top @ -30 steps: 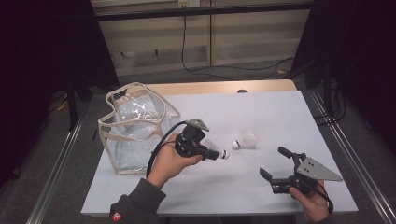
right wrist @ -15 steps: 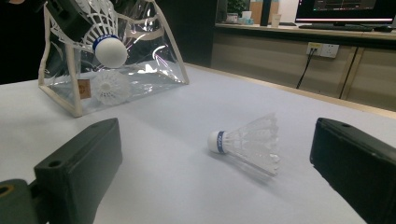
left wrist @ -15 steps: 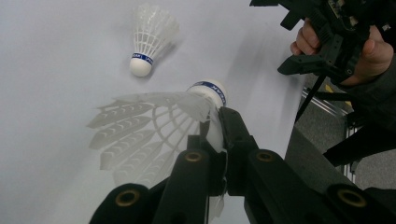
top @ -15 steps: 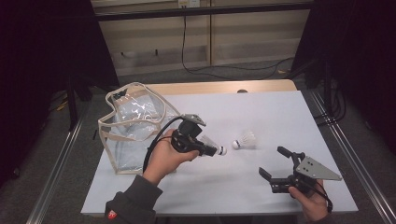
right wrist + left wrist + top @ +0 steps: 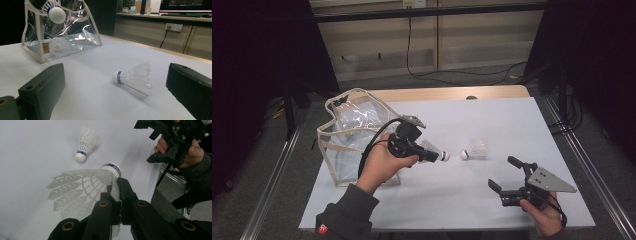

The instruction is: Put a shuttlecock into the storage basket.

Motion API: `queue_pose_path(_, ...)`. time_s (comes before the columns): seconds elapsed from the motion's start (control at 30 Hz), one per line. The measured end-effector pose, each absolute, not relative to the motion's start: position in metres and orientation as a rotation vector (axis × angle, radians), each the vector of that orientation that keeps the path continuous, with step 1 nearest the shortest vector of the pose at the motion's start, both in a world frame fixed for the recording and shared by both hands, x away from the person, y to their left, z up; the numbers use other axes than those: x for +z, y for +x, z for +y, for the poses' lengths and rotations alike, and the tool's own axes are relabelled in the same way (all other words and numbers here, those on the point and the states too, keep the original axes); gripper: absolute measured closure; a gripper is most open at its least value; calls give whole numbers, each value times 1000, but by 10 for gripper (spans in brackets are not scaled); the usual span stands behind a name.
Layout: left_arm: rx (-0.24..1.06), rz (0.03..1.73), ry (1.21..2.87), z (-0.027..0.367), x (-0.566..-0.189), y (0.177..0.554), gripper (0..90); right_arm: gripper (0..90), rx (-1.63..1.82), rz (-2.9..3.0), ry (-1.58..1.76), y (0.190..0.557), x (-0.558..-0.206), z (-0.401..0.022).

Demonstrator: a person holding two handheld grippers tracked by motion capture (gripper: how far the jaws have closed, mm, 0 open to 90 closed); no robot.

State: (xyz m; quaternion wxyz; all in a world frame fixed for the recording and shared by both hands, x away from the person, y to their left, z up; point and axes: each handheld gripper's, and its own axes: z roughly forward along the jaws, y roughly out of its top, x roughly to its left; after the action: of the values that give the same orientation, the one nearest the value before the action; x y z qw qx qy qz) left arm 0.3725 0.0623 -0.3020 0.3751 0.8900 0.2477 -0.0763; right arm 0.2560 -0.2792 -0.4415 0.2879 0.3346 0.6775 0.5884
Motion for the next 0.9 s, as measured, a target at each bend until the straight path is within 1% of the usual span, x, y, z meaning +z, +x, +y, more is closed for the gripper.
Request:
queue_pose_path(0.6,-181,648,2288,64,-286,380,892,21,1562,1793,909,252,-442,-287)
queue_pose_path(0.73,-158,656,2288,65,-279,383,893,22,1552,1792,904,251,-442,-287)
queue_pose_path(0.9,-174,653,2277,65,-276,384,893,21,1547,1790,917,249,-441,-289)
